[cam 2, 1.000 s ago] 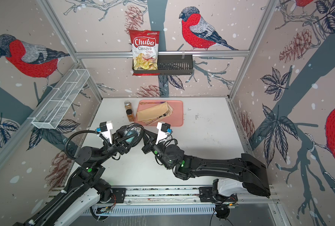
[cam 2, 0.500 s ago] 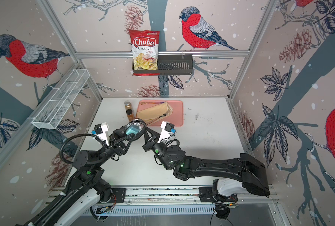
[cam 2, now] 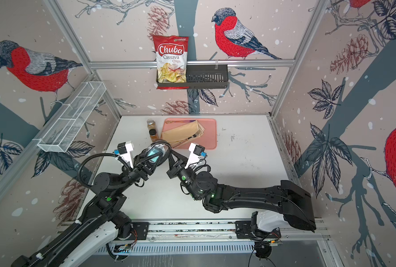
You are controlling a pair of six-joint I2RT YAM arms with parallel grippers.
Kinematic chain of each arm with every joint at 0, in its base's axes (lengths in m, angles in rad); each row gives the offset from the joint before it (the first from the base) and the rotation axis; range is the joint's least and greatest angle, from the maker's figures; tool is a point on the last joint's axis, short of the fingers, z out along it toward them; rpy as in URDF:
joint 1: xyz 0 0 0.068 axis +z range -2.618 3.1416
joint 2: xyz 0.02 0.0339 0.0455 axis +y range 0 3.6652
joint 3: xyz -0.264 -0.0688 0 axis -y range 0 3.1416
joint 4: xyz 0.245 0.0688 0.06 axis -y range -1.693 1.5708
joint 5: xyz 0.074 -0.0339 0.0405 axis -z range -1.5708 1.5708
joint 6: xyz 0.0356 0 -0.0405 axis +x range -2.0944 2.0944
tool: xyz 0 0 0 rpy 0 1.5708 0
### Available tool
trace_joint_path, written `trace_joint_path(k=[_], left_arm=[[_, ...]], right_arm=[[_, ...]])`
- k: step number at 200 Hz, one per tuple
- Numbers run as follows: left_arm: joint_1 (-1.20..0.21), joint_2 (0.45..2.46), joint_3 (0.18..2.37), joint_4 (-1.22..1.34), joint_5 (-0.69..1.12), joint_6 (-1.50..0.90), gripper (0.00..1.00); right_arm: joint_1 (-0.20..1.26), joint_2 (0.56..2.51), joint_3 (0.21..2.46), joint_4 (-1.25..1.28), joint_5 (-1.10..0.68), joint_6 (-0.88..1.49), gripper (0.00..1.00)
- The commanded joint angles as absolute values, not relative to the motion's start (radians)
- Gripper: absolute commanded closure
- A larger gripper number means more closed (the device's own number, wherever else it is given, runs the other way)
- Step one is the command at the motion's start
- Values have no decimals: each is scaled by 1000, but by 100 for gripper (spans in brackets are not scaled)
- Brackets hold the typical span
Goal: Pack away charging kits
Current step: Zip the zipper on the storage bag.
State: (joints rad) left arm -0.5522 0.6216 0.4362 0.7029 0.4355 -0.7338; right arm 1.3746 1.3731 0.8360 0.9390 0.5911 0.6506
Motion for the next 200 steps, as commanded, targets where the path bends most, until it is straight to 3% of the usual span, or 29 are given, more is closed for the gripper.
trace_joint_path(k=[1,9,65,99,140,200], left_arm=[[-554,616,474,684,440,-714,94],[-555,612,489,638,443,-707,100],[-555,544,569,288,481,-666,100],[-554,549,629,90,535,-635,100],[-555,568,696,-123,570,-547,100],[-556,666,739,-269,633,-475,100]], right_arm=[[1368,1373,830,990,504,536,100],[1363,1371,833,976,467,472,100],[1297,1257,695,963,410,125,100],[1205,1178,631,946,139,-7,100],[1140,1124,620,838,209,-117,100],[1006,1085,632,686,69,-194,100]])
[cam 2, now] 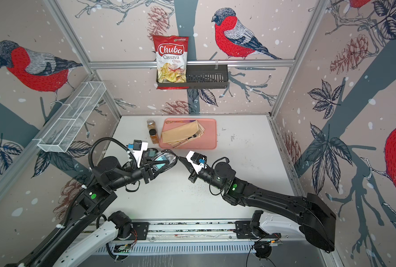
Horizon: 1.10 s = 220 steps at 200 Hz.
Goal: Pack away charging kits
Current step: Zip the zipper on the storage bag.
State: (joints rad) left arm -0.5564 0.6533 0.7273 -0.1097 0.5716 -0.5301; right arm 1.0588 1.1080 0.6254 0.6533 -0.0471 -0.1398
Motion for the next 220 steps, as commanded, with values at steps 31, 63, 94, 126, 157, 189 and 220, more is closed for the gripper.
trace_joint_path(k=[31,63,94,126,157,189,220], left_arm=[[-556,687,759,-314,650,-457,100],[-557,704,772,-371,657,-437,100],[-561,724,776,-399,662,-433,100],[-562,750,782,-419,670,-431,100],[-563,741,794,-433,660,-426,100],[-562,723,819,-427,609,-434,100],[-562,709,873,-398,567,-427,100]], right_arm=[[945,1090,661,602,5,-256,100],[884,1107,710,527,-68,-293,100],[856,1125,746,492,-163,-357,100],[853,1154,781,476,-183,-420,100],[846,1170,809,443,-189,-438,100],[850,1117,728,487,-154,-422,66],[854,1029,606,511,-187,-416,49]])
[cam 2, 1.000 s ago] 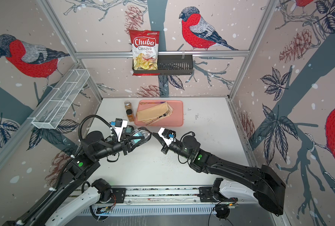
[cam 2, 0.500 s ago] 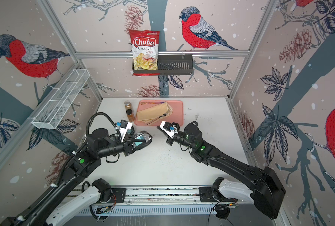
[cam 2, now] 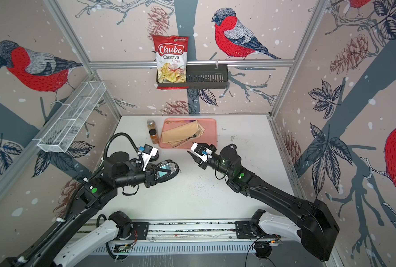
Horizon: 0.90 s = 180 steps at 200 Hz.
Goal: Pack away charging kits
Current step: Zip the zipper on the storage bag.
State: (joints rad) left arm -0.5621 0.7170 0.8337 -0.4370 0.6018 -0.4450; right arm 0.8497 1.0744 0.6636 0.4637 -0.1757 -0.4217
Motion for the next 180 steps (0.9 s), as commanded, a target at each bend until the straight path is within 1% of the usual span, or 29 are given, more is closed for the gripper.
trace_joint_path(k=[1,22,52,77,143,180], left_arm=[[-562,709,875,-398,568,-426,100],[-562,728,911,-386,579,-417,100],[-563,757,928,-364,590,-420,100],[-563,767,926,-352,584,-421,100],[-562,770,923,-359,573,-413,100],[-563,775,916,-366,555,-410,100]], right_arm=[[854,1026,603,511,-190,-416,49],[882,1011,568,510,-242,-419,47],[981,1051,589,495,-162,-430,47],[1022,1116,645,478,-133,-418,47],[1037,1217,743,456,-84,-397,56],[1044,1224,752,460,-87,-392,57]])
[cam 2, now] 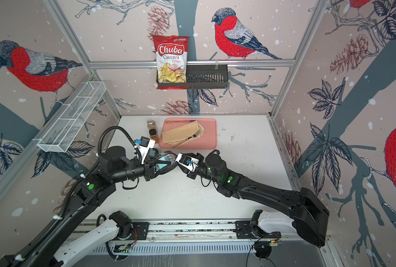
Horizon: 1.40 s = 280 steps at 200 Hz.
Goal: Pack away charging kits
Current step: Zip the zipper on the storage bag.
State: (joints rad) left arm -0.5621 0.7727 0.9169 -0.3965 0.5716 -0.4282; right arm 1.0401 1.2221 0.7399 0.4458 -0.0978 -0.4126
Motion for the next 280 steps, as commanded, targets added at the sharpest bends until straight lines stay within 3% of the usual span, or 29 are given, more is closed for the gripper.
trace_joint_path(k=[1,57,112,280], left_arm=[[-563,776,916,-365,554,-409,100],[-562,780,907,-369,546,-406,100],[-563,769,904,-375,544,-408,100],[-562,833,892,-522,585,-354,100]], right_arm=[[1044,1224,751,460,-87,-391,57],[1044,1231,767,447,-71,-383,67],[1039,1239,782,411,-77,-389,100],[994,1224,877,286,-48,-591,100]])
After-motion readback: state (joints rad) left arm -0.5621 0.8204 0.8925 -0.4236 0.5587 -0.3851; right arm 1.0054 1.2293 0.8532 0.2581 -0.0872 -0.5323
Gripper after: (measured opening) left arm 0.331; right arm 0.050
